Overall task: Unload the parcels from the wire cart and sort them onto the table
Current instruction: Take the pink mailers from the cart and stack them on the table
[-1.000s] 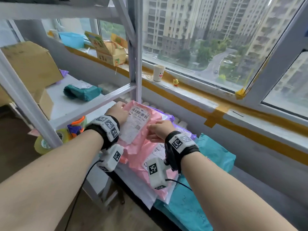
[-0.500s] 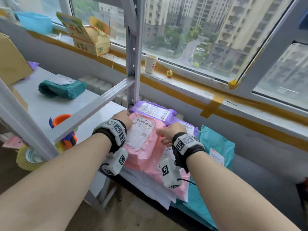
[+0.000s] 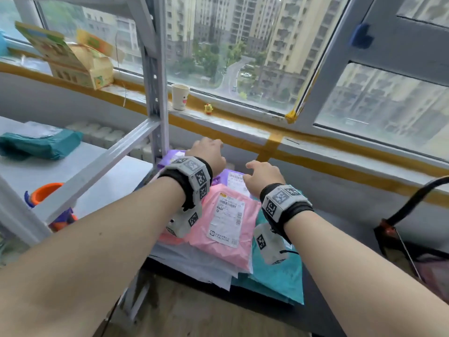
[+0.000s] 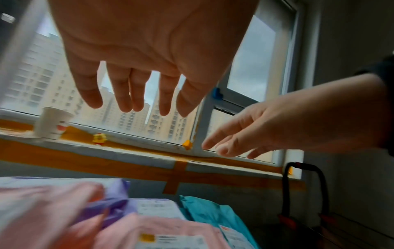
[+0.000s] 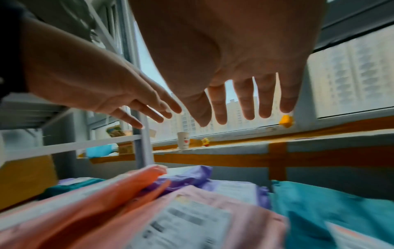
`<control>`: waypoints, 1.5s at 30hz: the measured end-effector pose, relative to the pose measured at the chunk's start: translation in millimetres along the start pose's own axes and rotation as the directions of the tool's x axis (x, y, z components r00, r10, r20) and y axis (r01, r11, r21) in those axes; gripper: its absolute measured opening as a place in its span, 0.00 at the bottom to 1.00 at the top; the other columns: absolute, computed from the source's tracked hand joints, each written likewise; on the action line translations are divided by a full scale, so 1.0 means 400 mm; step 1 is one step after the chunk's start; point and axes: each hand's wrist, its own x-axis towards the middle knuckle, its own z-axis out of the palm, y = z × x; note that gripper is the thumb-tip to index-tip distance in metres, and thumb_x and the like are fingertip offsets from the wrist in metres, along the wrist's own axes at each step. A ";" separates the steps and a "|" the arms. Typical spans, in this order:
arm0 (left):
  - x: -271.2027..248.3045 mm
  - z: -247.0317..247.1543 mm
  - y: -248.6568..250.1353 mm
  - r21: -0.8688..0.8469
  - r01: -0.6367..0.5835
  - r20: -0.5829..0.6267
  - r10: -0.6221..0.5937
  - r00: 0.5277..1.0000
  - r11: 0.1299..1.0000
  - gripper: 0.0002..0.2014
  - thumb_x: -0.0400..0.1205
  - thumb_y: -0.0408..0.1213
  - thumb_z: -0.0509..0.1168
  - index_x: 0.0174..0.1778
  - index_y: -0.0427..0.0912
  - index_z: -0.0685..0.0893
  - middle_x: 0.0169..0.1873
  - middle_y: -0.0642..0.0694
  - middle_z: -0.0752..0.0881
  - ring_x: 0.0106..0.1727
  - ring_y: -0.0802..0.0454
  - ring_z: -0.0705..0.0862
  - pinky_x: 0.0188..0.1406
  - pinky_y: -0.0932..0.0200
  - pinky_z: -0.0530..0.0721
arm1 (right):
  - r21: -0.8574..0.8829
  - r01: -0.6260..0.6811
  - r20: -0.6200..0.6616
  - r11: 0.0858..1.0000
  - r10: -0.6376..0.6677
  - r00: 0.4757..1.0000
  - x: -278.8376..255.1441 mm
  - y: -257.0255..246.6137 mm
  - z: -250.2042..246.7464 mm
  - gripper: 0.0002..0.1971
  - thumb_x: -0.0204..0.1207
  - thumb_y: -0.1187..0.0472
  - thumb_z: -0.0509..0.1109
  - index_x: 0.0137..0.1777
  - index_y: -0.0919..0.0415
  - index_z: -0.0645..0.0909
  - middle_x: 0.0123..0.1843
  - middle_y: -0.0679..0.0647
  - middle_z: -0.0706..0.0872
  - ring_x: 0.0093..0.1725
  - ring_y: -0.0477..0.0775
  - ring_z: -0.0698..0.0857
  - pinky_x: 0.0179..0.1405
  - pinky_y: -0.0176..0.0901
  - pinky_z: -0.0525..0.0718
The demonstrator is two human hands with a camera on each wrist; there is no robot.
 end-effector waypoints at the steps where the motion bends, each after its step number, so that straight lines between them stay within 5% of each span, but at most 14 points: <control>1: -0.002 0.018 0.033 0.022 -0.041 0.024 0.041 0.999 0.999 0.22 0.84 0.41 0.57 0.76 0.49 0.70 0.75 0.42 0.67 0.76 0.42 0.66 0.72 0.44 0.70 | -0.049 -0.021 0.015 0.999 0.022 1.000 -0.015 0.027 -0.008 0.22 0.81 0.56 0.57 0.75 0.49 0.71 0.73 0.57 0.75 0.72 0.63 0.71 0.69 0.53 0.72; 6: -0.033 0.115 0.203 0.142 -0.238 0.149 0.217 0.965 0.961 0.21 0.82 0.42 0.58 0.73 0.49 0.72 0.73 0.43 0.68 0.74 0.42 0.67 0.68 0.43 0.72 | -0.143 -0.175 0.049 0.974 0.184 0.982 -0.101 0.189 -0.059 0.24 0.83 0.49 0.55 0.79 0.49 0.63 0.77 0.58 0.67 0.77 0.62 0.65 0.73 0.56 0.66; 16: -0.193 0.268 0.559 0.236 -0.488 0.336 0.400 0.853 0.841 0.24 0.81 0.43 0.60 0.75 0.49 0.70 0.73 0.42 0.69 0.75 0.41 0.67 0.71 0.42 0.71 | -0.032 -0.392 0.016 0.920 0.392 0.920 -0.337 0.567 -0.098 0.23 0.80 0.46 0.60 0.75 0.47 0.72 0.75 0.56 0.74 0.75 0.62 0.70 0.74 0.53 0.70; 27: -0.591 0.538 1.099 0.113 -0.671 0.470 0.556 0.686 0.733 0.22 0.81 0.45 0.61 0.73 0.48 0.73 0.71 0.41 0.71 0.72 0.40 0.70 0.69 0.46 0.74 | 0.095 -0.562 -0.001 0.822 0.565 0.825 -0.777 1.128 -0.205 0.17 0.81 0.50 0.59 0.67 0.47 0.80 0.71 0.52 0.80 0.68 0.61 0.78 0.69 0.51 0.76; 31: -0.693 0.640 1.256 0.091 -0.706 0.502 0.580 0.642 0.703 0.22 0.81 0.44 0.61 0.72 0.49 0.74 0.70 0.42 0.72 0.71 0.40 0.72 0.67 0.45 0.75 | 0.120 -0.595 0.004 0.795 0.599 0.801 -0.902 1.300 -0.228 0.16 0.83 0.56 0.58 0.67 0.50 0.80 0.69 0.51 0.82 0.66 0.57 0.80 0.59 0.40 0.77; 37: -0.771 0.783 1.400 0.043 -0.705 0.543 0.576 0.611 0.708 0.22 0.82 0.43 0.61 0.73 0.50 0.73 0.70 0.41 0.72 0.71 0.41 0.71 0.66 0.48 0.74 | 0.079 -0.632 0.081 0.771 0.627 0.775 -0.987 1.512 -0.218 0.15 0.83 0.59 0.58 0.61 0.53 0.84 0.66 0.54 0.84 0.63 0.59 0.80 0.54 0.40 0.77; 45: -0.678 0.975 1.517 0.063 -0.627 0.583 0.482 0.654 0.776 0.18 0.82 0.41 0.62 0.68 0.43 0.79 0.64 0.41 0.79 0.63 0.42 0.80 0.58 0.52 0.79 | 0.128 -0.615 0.203 0.778 0.587 0.784 -0.887 1.733 -0.169 0.14 0.81 0.63 0.61 0.56 0.55 0.88 0.67 0.53 0.84 0.65 0.58 0.80 0.60 0.40 0.77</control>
